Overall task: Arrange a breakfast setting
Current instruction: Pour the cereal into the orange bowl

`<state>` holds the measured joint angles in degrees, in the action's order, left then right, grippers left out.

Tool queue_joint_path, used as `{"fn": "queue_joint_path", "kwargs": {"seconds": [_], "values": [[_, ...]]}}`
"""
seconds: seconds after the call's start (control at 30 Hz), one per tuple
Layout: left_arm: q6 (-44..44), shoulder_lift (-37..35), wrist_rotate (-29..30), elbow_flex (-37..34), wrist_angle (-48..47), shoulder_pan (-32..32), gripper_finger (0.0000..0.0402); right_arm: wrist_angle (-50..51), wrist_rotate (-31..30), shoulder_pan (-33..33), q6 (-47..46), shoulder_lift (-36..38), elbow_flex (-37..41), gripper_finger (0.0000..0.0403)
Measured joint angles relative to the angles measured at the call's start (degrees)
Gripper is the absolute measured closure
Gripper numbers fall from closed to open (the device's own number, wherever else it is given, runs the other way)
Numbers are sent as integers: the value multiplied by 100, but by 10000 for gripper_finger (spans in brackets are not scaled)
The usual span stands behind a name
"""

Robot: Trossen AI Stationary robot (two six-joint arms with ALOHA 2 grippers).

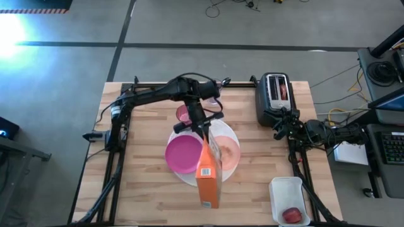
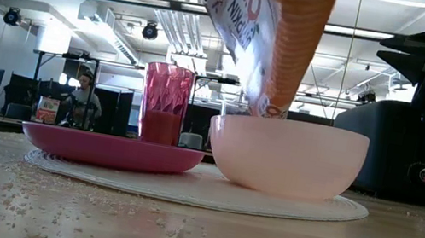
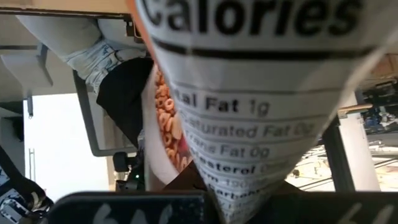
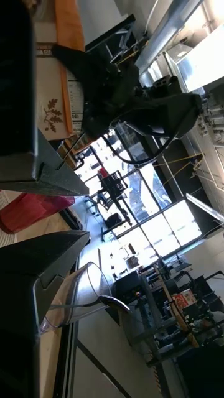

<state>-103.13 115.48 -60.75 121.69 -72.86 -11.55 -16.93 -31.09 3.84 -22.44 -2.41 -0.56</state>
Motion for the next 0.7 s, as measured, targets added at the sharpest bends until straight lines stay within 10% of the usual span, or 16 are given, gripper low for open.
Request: {"fn": "queue_joint_path", "kwargs": {"seconds": [0.7], "values": [[-758, -10, -435, 37, 723, -109, 402, 0, 0, 0, 0, 2, 0, 312]]}}
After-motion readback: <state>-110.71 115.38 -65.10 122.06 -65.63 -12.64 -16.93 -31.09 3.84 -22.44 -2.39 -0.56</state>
